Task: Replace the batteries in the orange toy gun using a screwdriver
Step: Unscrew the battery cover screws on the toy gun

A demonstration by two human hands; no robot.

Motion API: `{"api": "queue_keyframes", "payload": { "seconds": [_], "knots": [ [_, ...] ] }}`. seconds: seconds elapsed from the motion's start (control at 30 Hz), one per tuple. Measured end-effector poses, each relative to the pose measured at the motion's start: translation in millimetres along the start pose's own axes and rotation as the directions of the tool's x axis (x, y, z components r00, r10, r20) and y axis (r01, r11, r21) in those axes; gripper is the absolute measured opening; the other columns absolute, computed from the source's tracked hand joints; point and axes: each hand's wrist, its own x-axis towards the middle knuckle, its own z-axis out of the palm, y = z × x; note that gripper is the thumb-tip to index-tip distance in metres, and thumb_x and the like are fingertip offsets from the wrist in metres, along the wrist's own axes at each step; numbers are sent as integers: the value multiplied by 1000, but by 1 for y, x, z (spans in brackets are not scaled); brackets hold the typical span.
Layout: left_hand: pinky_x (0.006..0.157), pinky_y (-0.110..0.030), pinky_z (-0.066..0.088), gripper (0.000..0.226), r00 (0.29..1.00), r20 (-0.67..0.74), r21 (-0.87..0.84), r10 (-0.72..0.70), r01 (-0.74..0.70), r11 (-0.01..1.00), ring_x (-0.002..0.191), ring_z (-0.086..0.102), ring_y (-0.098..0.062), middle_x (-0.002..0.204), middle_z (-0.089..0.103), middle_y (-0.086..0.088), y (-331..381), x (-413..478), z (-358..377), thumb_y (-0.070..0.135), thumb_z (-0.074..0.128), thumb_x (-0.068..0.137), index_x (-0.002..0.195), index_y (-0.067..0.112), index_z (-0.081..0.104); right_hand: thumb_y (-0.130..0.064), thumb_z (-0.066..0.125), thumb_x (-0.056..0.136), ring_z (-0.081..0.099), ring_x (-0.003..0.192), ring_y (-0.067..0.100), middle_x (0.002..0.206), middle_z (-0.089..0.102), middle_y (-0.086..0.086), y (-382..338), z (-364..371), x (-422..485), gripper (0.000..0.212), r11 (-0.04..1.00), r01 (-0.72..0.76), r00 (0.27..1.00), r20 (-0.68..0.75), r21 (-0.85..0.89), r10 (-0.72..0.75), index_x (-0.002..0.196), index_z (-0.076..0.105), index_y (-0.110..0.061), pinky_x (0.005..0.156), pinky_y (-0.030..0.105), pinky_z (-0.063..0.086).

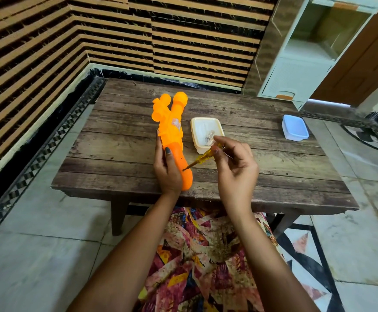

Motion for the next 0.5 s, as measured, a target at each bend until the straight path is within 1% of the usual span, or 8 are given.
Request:
{"api": "queue_keyframes", "payload": {
  "seconds": [0.1,0.2,0.23,0.27,0.33,0.37,0.43,0.5],
  "knots": [
    [98,-3,30,51,1000,3,8,8,-8,1000,127,37,-17,142,39,-20,0,0,0,17,34,92,138,-4,32,-11,54,88,60,94,3,98,63,-12,2,3,1,28,1000,-25,1000,9,-9,25,98,56,-37,86,27,50],
    [98,-3,31,51,1000,-1,11,13,-13,1000,128,37,-18,142,39,-21,1,0,-1,16,34,92,139,-4,31,-13,46,87,60,92,8,96,63,-13,3,4,1,31,997,-56,998,27,-45,58,93,56,-41,82,40,52],
    [98,-3,31,51,1000,-3,11,11,-10,1000,127,38,-19,142,39,-22,1,0,-1,16,34,92,139,-4,31,-12,45,86,60,91,10,97,63,-9,2,4,0,32,997,-57,998,19,-60,58,92,56,-42,81,40,52],
    [98,-3,31,51,1000,-4,7,8,-8,1000,128,38,-20,142,39,-22,1,1,-1,16,34,92,138,-4,31,-12,48,86,60,89,7,98,61,-3,1,4,0,30,997,-50,999,9,-67,50,92,56,-41,80,35,52],
    [98,-4,31,51,1000,-2,0,4,-4,1000,129,38,-24,142,38,-23,1,1,0,16,35,92,138,-4,32,-12,59,87,57,76,-4,97,57,5,-1,3,0,22,997,-27,1000,-7,-73,27,90,57,-33,73,17,48],
    [98,-3,31,51,1000,-1,-1,3,-3,1000,129,38,-24,142,38,-23,2,1,0,16,35,92,138,-4,31,-10,62,86,56,71,-6,95,57,8,-1,2,1,21,997,-15,1000,-13,-75,14,88,57,-31,68,12,45],
    [97,-2,31,51,1000,-8,-8,-1,1,1000,128,37,-20,142,38,-22,3,0,0,16,34,92,139,-4,31,-8,64,85,55,69,-4,91,61,7,1,1,1,25,999,-17,1000,-25,-41,16,86,58,-32,67,13,44],
    [97,-3,31,51,1000,-18,-10,-6,5,1000,127,38,-18,142,39,-21,3,0,0,17,35,91,139,-3,32,-7,63,86,53,72,-3,87,62,-5,5,1,2,26,998,-60,998,-27,10,61,89,58,-33,70,17,45]
  ]
}}
